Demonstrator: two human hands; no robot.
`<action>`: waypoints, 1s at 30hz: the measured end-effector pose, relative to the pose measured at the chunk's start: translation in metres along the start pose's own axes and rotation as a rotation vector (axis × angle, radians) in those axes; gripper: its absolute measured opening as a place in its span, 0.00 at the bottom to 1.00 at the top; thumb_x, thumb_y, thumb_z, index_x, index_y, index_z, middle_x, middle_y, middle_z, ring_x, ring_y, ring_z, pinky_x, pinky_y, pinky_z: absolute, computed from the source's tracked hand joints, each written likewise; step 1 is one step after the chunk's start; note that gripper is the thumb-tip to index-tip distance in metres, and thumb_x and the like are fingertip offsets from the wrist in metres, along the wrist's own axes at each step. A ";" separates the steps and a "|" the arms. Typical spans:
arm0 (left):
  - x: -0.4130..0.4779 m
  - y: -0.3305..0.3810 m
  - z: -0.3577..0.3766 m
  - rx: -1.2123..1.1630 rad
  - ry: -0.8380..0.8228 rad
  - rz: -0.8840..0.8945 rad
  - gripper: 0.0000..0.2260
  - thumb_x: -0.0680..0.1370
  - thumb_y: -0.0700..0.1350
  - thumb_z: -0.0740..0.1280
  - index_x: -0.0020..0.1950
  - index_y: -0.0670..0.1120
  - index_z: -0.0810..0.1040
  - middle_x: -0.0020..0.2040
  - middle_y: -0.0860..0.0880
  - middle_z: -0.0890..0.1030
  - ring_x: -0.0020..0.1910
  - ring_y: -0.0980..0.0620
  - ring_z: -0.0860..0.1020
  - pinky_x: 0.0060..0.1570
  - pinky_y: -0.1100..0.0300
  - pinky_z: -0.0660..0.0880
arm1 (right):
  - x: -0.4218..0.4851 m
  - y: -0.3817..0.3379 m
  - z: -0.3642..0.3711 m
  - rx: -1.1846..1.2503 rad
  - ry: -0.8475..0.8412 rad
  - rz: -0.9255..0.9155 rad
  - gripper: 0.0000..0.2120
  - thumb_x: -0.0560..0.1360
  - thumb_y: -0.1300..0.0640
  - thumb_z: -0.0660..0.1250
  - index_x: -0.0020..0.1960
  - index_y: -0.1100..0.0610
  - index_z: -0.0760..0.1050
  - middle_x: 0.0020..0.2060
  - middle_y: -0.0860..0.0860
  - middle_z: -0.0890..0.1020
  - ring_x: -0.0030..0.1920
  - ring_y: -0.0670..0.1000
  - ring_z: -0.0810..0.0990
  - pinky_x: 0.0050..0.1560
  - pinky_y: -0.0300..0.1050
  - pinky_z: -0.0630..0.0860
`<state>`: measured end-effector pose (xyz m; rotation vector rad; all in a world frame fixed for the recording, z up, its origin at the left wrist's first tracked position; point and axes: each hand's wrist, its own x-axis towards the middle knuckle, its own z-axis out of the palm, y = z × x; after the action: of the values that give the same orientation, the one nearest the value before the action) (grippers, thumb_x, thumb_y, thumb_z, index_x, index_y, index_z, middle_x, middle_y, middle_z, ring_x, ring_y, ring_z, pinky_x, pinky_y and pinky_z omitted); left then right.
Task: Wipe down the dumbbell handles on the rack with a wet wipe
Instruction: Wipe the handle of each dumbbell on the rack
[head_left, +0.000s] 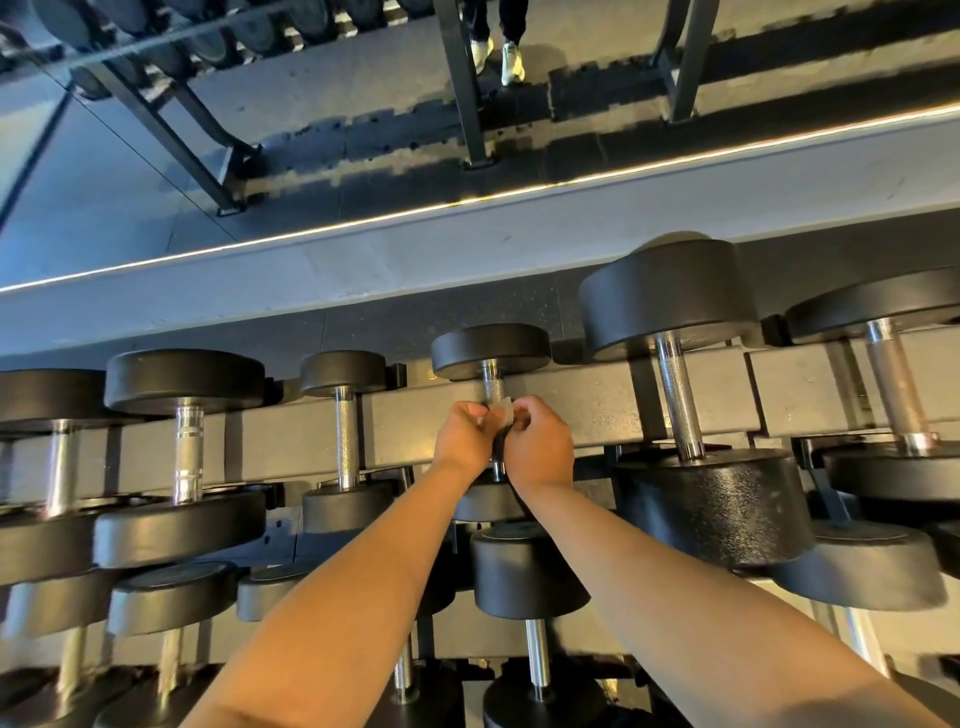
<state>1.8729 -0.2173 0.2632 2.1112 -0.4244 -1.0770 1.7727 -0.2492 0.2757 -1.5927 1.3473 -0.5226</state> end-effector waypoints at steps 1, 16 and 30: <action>-0.003 -0.001 -0.002 0.026 -0.014 -0.013 0.09 0.81 0.47 0.68 0.45 0.49 0.71 0.43 0.49 0.77 0.46 0.50 0.76 0.52 0.55 0.75 | 0.000 0.001 0.000 0.009 -0.001 0.006 0.10 0.77 0.65 0.63 0.52 0.54 0.79 0.45 0.48 0.80 0.47 0.50 0.79 0.46 0.41 0.75; -0.018 0.002 -0.009 0.453 -0.026 -0.012 0.12 0.77 0.39 0.70 0.37 0.51 0.73 0.40 0.53 0.78 0.46 0.52 0.78 0.50 0.61 0.73 | -0.001 -0.001 -0.005 0.039 -0.003 0.046 0.11 0.78 0.66 0.64 0.57 0.57 0.79 0.51 0.52 0.82 0.52 0.50 0.80 0.46 0.36 0.72; -0.061 0.014 0.004 0.125 0.135 0.401 0.08 0.83 0.40 0.62 0.52 0.52 0.77 0.52 0.56 0.81 0.52 0.58 0.79 0.56 0.63 0.75 | -0.004 0.007 0.000 0.209 -0.003 -0.027 0.09 0.81 0.55 0.62 0.60 0.48 0.75 0.53 0.46 0.81 0.53 0.47 0.80 0.52 0.46 0.80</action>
<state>1.8341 -0.1936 0.3062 2.0706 -0.8255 -0.6882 1.7679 -0.2453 0.2705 -1.4420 1.2276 -0.6551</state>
